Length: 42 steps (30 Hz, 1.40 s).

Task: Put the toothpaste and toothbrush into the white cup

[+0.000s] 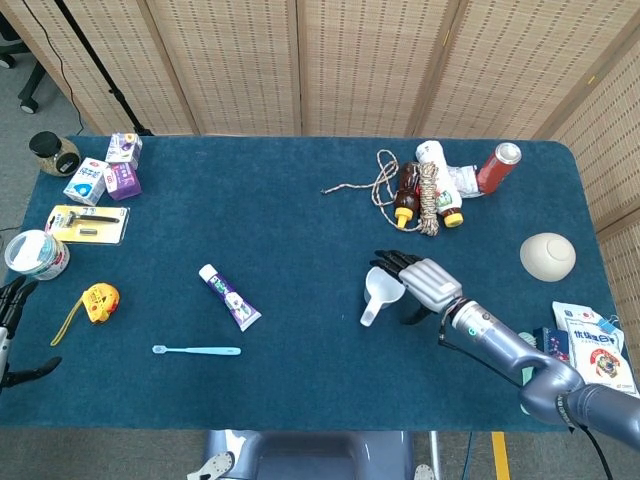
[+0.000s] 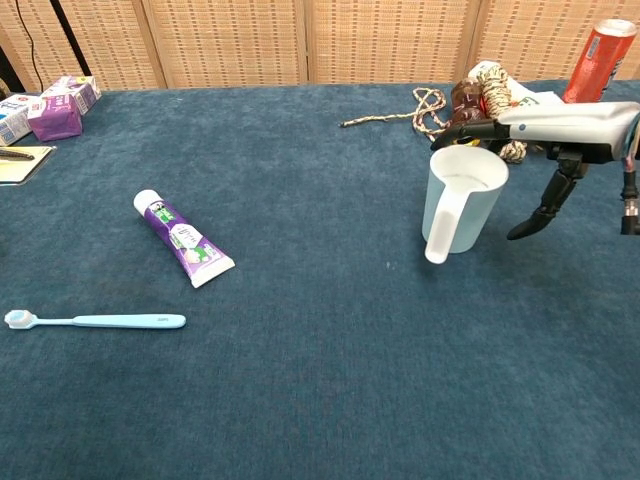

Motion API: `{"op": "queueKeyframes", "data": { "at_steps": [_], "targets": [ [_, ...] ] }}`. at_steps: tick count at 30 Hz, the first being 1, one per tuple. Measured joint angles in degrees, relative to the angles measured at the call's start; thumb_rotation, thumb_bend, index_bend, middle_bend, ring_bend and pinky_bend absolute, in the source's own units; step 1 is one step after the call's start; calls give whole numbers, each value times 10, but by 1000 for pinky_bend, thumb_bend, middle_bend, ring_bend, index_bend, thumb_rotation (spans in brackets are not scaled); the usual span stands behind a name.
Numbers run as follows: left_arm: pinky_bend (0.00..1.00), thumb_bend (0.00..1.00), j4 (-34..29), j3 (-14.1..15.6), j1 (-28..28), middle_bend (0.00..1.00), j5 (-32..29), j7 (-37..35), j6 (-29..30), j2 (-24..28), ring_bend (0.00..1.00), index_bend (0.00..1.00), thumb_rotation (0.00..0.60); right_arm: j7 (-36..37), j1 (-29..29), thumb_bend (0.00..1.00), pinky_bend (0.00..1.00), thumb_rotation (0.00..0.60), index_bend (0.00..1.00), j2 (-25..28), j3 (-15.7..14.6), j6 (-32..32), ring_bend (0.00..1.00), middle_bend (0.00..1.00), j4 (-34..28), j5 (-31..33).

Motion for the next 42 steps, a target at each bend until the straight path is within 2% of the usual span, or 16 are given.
{"op": "queueKeyframes", "data": {
  "at_steps": [4,7,11,16,25,32,42],
  "targets": [
    [0,49,1,2,2,0,4,-8,2,3,0,0,600,-2,-1,367,438,600,426,-15,2,17,277,367,9,6],
    [0,49,2,3,3,0,7,-12,3,4,0,0,600,-2,-4,431,472,600,489,-28,4,37,332,428,19,8],
    [0,49,3,3,3,0,9,-16,4,5,0,0,600,3,-5,440,474,600,516,-40,7,59,347,448,24,8],
    [0,49,4,3,2,0,9,-20,1,6,0,0,600,12,6,462,474,600,527,-33,13,55,348,461,-4,13],
    [0,49,8,5,2,0,13,-32,-1,9,0,0,600,-20,50,465,473,600,524,-42,61,2,348,462,-60,84],
    [0,49,11,6,0,0,14,-38,-6,11,0,0,600,-94,85,466,467,600,524,-101,96,-35,348,462,-60,177],
    [0,49,11,7,0,0,13,-40,-8,12,0,0,600,-193,122,466,464,600,529,-195,124,-36,341,463,-27,264]
  ]
}}
